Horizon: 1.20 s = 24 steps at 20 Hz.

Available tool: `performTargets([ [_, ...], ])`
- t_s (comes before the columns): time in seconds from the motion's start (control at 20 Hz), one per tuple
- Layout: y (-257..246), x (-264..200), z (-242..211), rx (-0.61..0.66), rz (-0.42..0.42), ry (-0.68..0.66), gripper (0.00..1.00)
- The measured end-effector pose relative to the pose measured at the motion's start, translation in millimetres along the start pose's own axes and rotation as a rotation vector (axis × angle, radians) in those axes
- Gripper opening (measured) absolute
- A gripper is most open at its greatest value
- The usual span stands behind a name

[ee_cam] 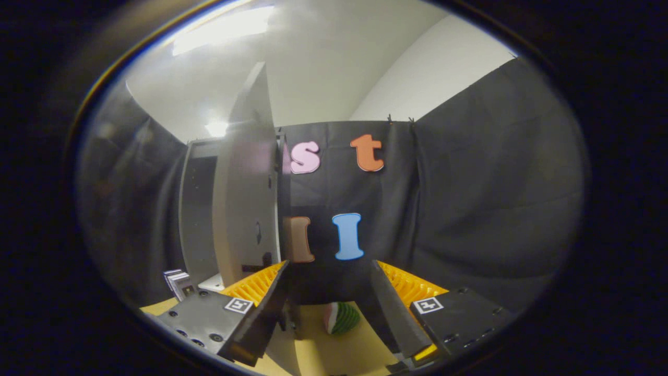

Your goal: Open the shoe cabinet door, grab the shoes and put them into the shoe cabinet, then close the shoe cabinet door.

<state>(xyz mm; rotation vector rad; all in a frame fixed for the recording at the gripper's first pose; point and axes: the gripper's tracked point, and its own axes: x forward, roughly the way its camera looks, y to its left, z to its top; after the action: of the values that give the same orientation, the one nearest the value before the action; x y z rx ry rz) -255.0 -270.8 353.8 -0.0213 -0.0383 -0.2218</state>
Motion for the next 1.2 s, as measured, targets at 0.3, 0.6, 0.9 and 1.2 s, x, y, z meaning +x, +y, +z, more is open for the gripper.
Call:
performTargets([
  [0.3, 2, 49, -38, -0.035, 0.037, 0.060, 0.95],
  [0.6, 17, 67, -38, 0.000, 0.140, 0.030, 0.94],
  [0.9, 28, 65, -44, 0.025, 0.190, 0.083, 0.93],
  [1.2, 71, 52, -49, 0.060, 0.260, 0.101, 0.90],
])
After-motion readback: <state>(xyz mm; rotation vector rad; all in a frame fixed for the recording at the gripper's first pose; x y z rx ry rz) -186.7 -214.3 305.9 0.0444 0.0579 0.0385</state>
